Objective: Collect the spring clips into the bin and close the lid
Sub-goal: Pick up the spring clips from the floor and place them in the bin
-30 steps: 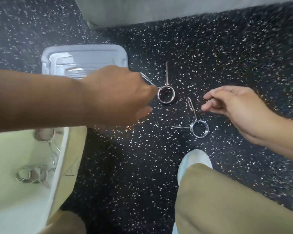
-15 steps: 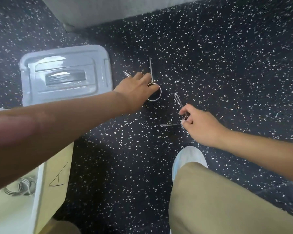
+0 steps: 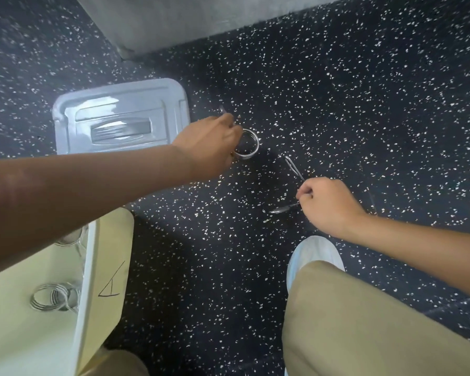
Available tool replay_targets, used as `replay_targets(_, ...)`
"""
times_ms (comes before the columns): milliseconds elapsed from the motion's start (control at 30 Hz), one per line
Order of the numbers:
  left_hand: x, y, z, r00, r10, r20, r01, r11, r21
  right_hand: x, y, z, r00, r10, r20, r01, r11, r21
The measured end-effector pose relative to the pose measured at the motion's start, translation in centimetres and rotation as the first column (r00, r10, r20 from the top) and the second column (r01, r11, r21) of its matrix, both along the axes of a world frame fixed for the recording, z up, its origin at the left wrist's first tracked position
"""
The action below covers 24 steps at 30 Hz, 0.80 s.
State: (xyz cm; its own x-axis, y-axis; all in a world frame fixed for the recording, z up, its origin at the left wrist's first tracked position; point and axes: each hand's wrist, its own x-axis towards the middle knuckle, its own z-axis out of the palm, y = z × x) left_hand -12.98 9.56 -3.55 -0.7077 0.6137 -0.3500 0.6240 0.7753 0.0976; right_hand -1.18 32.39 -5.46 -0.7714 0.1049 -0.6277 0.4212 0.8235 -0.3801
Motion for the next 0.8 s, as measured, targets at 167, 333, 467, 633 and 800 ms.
replay_targets(167,0.7,-2.4,3.4,0.994,0.082,0.071,-0.087,0.994,0.071,-0.3,-0.7,0.5,0.995,0.003,-0.101,-0.003,1.000,-0.004)
replay_targets(333,2.0,-5.7,7.2,0.967,0.187,0.174,-0.204,0.975,0.089,-0.8,-2.3,0.9,0.983,0.062,-0.171,-0.071,0.996,-0.048)
replay_targets(467,3.2,-8.2,10.8,0.903,0.344,0.257,-0.375,0.924,0.078,-0.9,-3.9,1.6,0.975,0.088,-0.206,-0.110,0.989,-0.095)
replay_targets(633,5.2,-10.9,15.0,0.744,0.526,0.411,-0.602,0.795,0.072,-1.0,-7.0,2.9,0.955,0.119,-0.273,-0.168,0.972,-0.165)
replay_targets(800,8.0,-14.0,18.1,0.622,0.565,0.542,-0.723,0.680,0.122,-0.6,-9.9,5.0,0.929,0.212,-0.304,-0.290,0.927,-0.239)
